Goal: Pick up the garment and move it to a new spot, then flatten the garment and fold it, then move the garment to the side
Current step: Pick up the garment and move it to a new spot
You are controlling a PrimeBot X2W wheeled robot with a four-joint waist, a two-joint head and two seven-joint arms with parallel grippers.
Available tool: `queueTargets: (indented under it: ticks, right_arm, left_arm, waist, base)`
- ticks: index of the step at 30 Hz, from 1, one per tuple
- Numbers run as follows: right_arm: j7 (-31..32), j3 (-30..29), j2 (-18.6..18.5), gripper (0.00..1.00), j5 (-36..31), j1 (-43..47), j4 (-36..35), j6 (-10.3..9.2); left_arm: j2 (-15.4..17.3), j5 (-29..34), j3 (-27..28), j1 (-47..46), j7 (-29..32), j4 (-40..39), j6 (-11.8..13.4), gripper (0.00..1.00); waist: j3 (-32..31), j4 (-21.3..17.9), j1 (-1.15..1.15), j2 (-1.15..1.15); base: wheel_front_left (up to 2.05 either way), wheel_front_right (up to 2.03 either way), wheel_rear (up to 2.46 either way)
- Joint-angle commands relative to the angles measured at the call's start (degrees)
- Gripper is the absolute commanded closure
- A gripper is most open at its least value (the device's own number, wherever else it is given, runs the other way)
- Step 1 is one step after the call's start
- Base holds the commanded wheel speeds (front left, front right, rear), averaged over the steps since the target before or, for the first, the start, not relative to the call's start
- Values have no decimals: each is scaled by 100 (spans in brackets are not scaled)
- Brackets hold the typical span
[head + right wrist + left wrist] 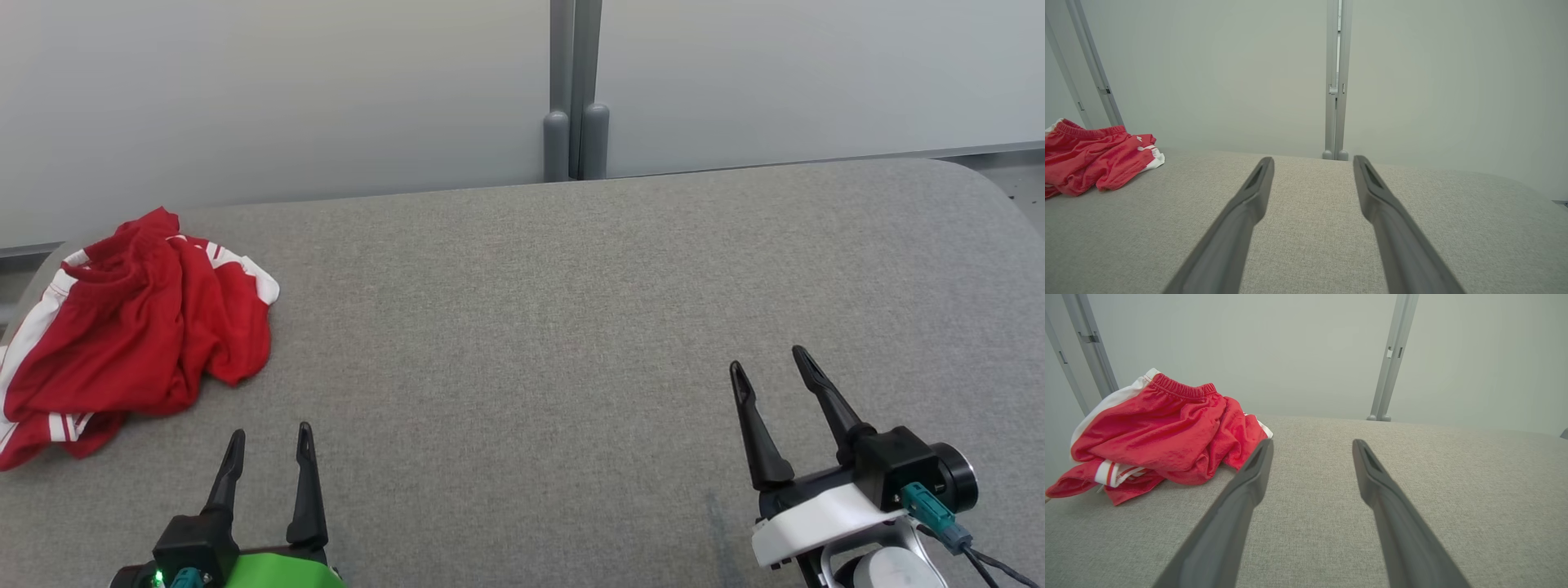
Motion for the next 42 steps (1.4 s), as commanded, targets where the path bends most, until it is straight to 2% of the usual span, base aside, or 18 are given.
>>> queueTargets:
  ticks: [1,8,13,19,31,37,42]
  right_arm:
    - [-21,-15,-28,0,15,26,7,2]
    - [-21,-32,-27,0,-9,64,-1,2]
    - [-21,28,-26,0,18,106,-43,2]
    - [-21,39,-25,0,39,145,-75,2]
    - [-20,188,-27,0,120,67,-78,1]
    - [-21,277,-27,0,144,33,-57,1]
    - [-20,324,-27,0,145,21,-41,1]
  left_arm:
    - [47,-34,8,-7,-5,9,21,0]
    - [64,-54,-14,-24,-5,17,31,0]
    - [81,-45,-39,-57,-5,19,41,0]
    - [122,-17,-67,-54,13,-19,75,0]
    - [283,-25,-37,140,78,-216,181,0]
    - [316,-64,-24,229,115,-280,213,0]
    - [327,-87,-23,267,118,-307,248,0]
  waist:
    - [0,3,0,29]
    - [-11,62,0,29]
    - [-21,272,0,29]
    - [-10,779,0,29]
    - [69,2055,0,29]
    - [82,2367,0,29]
    - [86,2435,0,29]
  base:
    - [0,0,0]
    - [0,0,0]
    - [0,0,0]
    - [0,0,0]
    - [0,0,0]
    - [0,0,0]
    - [0,0,0]
